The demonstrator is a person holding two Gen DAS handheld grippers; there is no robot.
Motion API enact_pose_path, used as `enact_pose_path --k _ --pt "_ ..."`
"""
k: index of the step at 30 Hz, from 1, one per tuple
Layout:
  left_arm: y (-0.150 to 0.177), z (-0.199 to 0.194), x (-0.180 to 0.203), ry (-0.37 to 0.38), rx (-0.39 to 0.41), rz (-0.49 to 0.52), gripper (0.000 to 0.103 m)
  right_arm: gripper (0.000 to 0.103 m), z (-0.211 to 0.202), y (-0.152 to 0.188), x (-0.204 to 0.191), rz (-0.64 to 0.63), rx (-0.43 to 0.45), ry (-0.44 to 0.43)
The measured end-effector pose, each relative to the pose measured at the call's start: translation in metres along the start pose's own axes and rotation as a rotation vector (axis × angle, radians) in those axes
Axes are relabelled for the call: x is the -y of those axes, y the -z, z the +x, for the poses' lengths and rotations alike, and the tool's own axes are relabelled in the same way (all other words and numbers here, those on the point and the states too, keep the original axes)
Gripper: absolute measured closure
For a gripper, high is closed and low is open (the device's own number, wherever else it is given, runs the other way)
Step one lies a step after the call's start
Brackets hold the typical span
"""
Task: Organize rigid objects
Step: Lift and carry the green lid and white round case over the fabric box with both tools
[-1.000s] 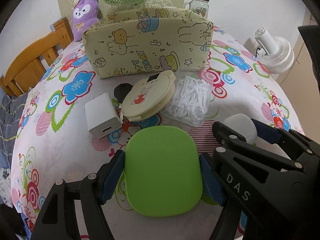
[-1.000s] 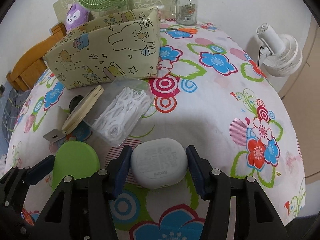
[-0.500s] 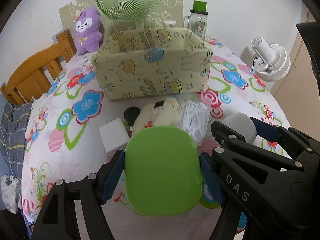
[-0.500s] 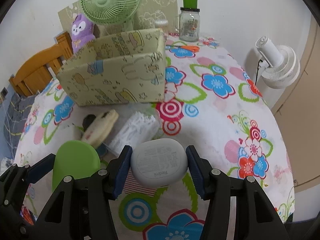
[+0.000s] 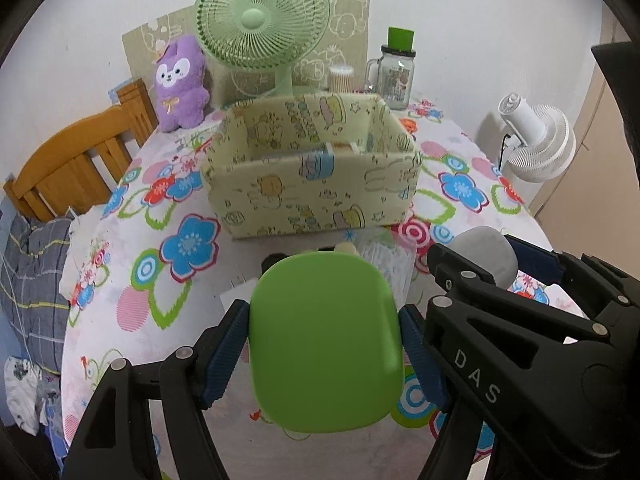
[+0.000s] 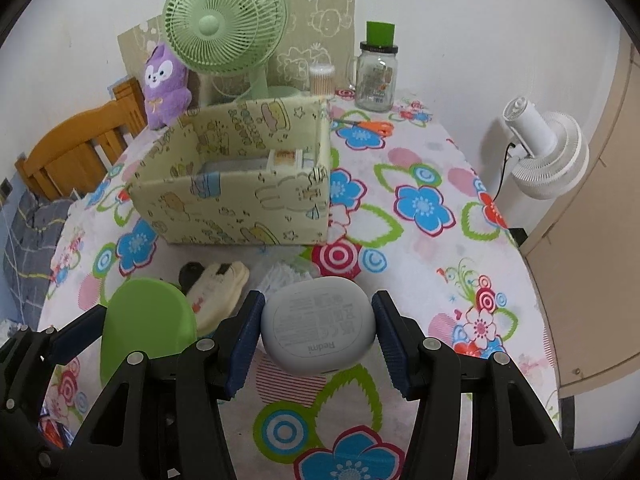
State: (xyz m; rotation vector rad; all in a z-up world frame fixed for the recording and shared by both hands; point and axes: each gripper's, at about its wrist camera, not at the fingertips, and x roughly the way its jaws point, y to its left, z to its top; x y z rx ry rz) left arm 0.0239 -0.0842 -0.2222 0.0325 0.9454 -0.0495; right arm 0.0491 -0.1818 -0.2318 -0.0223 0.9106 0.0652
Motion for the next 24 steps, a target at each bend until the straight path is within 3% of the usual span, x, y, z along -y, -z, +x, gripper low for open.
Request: enact_pose_path --k 24 --pt "-0.028 -0.045 -0.013 -0.025 0.046 0.008 0.026 0.044 -0.047 -0.03 -0.016 -0.026 0.065 0.018"
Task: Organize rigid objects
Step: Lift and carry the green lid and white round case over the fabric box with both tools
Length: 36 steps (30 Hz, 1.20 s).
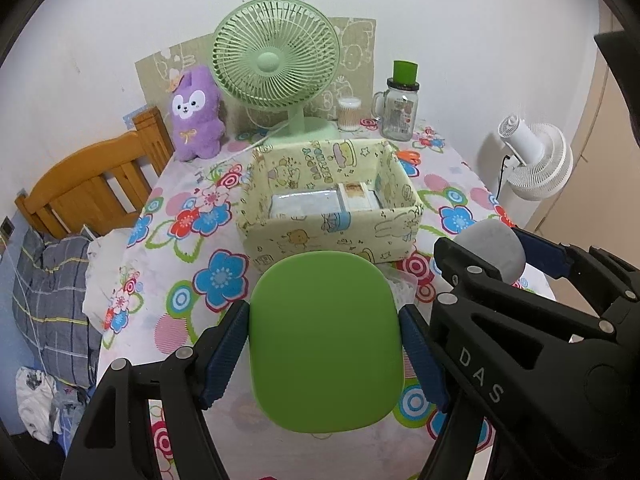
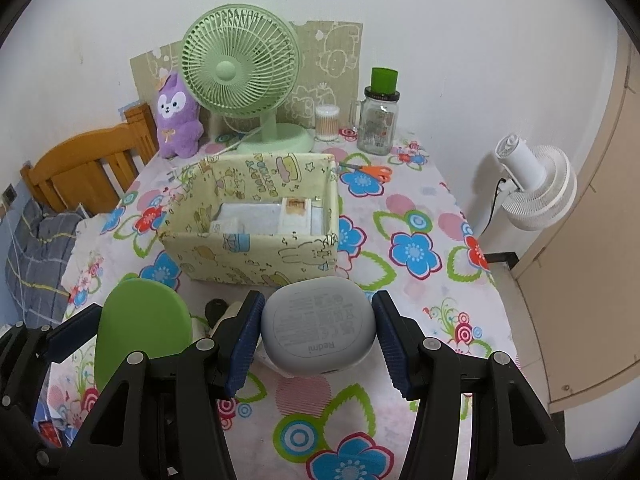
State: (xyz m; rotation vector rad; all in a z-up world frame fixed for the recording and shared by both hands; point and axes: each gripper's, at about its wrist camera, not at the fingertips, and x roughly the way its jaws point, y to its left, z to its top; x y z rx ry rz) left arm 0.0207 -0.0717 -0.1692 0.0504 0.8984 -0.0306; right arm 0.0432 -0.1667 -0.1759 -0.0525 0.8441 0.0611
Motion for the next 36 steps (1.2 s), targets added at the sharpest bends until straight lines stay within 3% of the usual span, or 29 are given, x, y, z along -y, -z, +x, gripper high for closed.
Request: enact_pose_path --k 36 --pt "-0.063 -0.006 -0.015 0.006 0.051 0.004 0.026 0.045 -0.004 -0.069 -0.007 -0.011 0.012 0.012"
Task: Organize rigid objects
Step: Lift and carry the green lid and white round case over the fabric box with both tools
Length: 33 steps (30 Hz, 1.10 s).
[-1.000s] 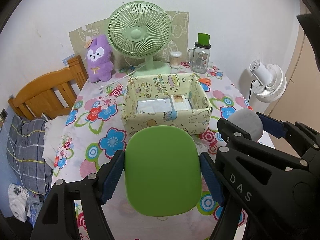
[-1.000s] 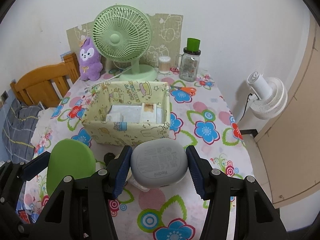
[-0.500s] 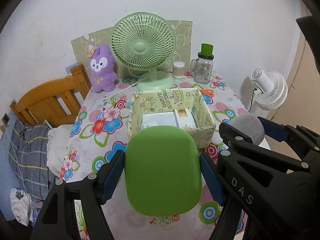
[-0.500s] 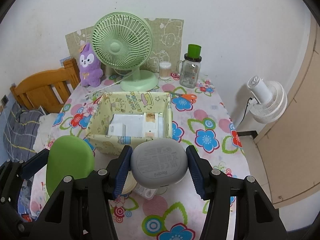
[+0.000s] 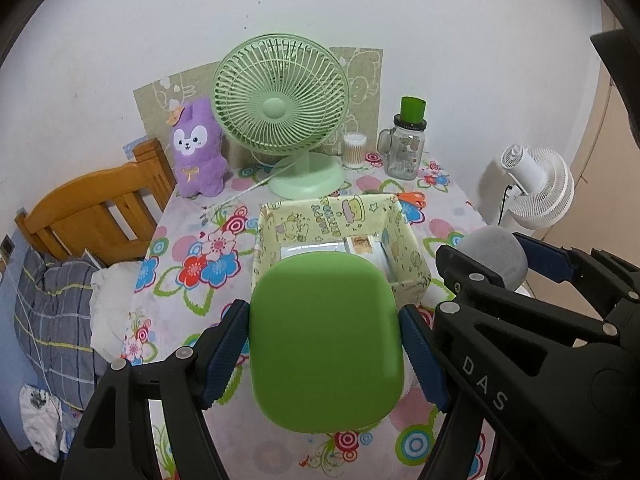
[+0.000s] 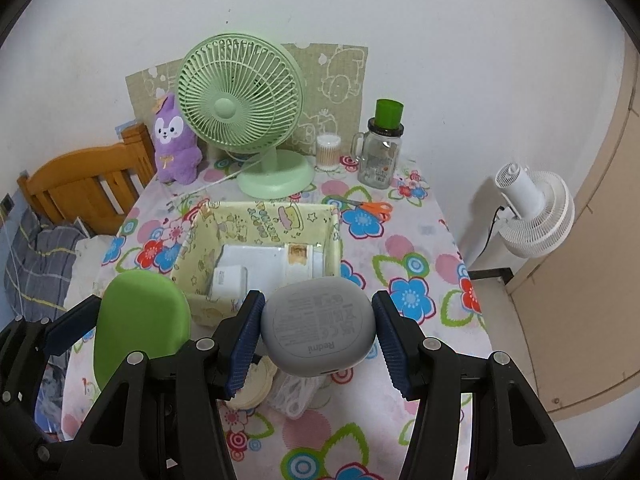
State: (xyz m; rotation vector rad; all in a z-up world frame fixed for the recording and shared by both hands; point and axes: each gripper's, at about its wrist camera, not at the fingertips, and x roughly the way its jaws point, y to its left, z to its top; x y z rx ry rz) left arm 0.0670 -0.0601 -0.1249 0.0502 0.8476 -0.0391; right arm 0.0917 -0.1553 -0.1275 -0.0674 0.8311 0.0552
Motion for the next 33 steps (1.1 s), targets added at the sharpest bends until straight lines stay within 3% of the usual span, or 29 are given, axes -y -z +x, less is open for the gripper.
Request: enact_pose_path --k 33 --pt "-0.051 0.064 -0.014 -0.012 -0.03 0.009 0.026 0.044 0.071 -0.053 -0.001 0.011 -0.026 -0.024"
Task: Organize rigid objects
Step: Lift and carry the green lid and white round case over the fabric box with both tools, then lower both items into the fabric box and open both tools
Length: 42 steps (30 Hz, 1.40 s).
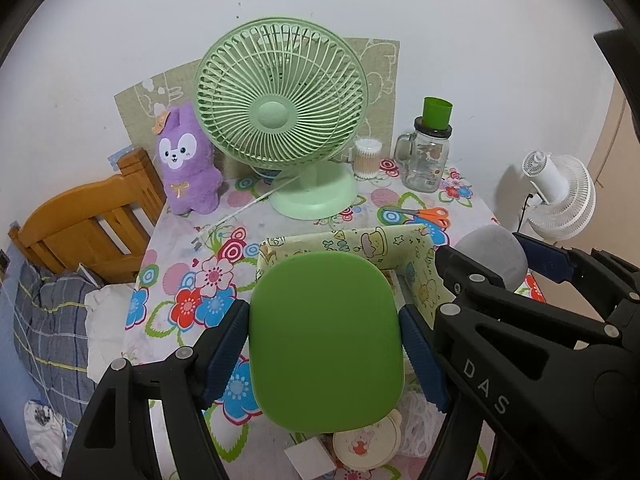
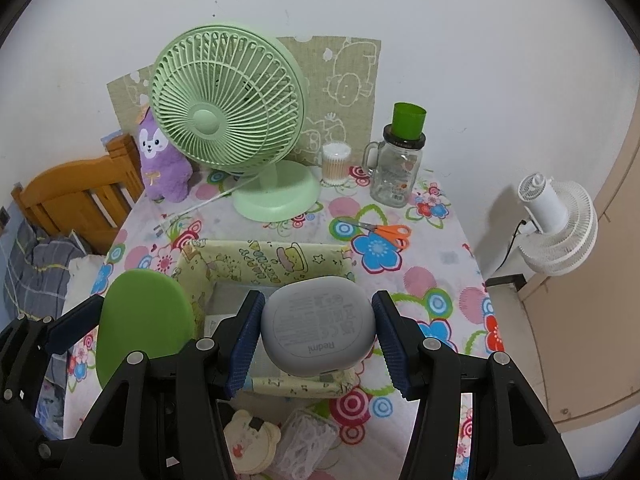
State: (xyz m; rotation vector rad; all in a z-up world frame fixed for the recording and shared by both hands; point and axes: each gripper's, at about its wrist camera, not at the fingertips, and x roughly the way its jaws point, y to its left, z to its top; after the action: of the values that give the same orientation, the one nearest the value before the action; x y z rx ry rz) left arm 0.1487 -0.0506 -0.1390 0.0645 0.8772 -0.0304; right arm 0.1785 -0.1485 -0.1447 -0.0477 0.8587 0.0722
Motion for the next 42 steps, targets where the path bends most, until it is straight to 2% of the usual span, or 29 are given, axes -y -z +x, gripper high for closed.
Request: enact_pose_path --k 17,28,38,42 --pt "-0.007 0.059 -0.01 0.021 -0.06 -0.023 0.026 0.045 0.064 -0.007 -0.004 0.011 -0.055 -0.049" --pt "0.001 0.107 -0.012 0.065 -0.14 -0.036 0.026 0.044 0.106 0.0 -0.013 0.009 -0.09 -0.104" --pt "0.003 0.126 -0.017 0.088 -0.173 -0.042 0.026 0.044 0.127 0.002 -0.019 0.002 -0.112 -0.127" --pt "0.004 0.129 -0.015 0.071 -0.166 -0.028 0.026 0.044 0.136 0.004 -0.021 0.014 -0.13 -0.153"
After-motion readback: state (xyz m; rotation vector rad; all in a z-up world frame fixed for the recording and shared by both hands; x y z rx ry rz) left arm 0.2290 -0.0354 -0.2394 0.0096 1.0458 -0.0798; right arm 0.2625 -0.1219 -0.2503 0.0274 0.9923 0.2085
